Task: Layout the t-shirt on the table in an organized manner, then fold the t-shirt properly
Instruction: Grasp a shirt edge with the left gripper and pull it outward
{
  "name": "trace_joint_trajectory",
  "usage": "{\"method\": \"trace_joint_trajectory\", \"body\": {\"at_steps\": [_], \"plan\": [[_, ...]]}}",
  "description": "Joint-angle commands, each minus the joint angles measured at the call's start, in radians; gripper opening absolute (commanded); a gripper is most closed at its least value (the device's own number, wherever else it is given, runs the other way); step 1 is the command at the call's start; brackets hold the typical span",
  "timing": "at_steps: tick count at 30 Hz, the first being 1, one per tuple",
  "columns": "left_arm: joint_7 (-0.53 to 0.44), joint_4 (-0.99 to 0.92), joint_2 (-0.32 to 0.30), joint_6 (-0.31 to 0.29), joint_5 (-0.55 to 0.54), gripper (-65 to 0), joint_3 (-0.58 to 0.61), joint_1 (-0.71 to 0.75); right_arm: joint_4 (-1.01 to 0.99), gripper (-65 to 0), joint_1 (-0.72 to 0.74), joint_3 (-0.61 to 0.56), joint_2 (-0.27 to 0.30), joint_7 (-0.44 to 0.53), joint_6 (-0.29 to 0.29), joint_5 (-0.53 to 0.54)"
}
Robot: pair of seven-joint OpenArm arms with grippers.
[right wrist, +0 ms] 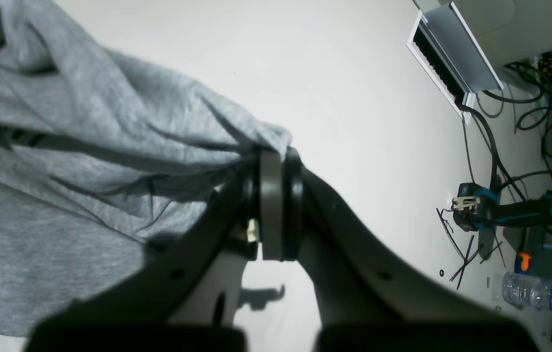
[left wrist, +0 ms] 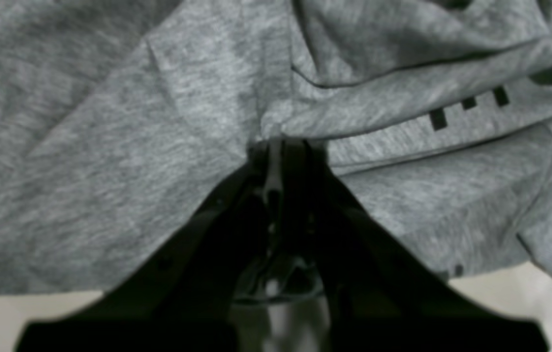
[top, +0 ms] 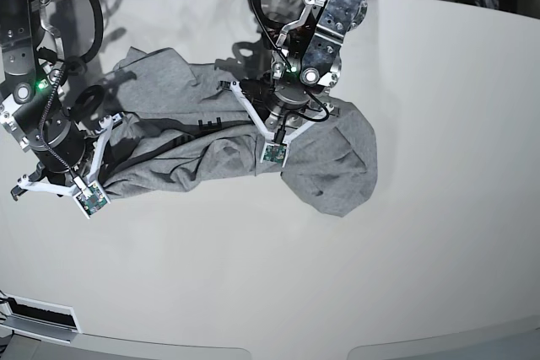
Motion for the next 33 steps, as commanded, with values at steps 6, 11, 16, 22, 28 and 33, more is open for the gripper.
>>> {"method": "trace_joint_trajectory", "body": {"at_steps": [6,11,16,22,28,33], "plan": [[0.119,0.249,0.014,-0.102,0.018,-65.0,0.003,-0.016,0.013,-65.0,0.014,0.008,0.014,0.027,-0.006,-0.004],[0.139,0.415,-0.005,-0.127,0.099,-65.0,0.006,-0.011,0.013,-65.0,0.014,0.008,0.014,0.029,-0.005,-0.004],[0.140,0.424,-0.040,-0.129,0.099,-65.0,0.006,-0.011,0.013,-65.0,0.014,0.008,0.014,0.029,-0.005,-0.004],[0.138,0.424,-0.142,-0.189,0.047,-65.0,0.006,-0.011,0.013,-65.0,0.014,0.008,0.015,0.028,-0.005,-0.012],[0.132,0.423,-0.200,-0.187,0.020,-40.5,0.005,-0.008,0.013,-65.0,0.014,0.008,0.014,0.028,-0.005,-0.012],[0.127,0.421,-0.200,-0.137,0.025,-33.4,0.003,0.012,0.013,-65.0,0.014,0.008,0.014,0.020,-0.005,-0.012]]}}
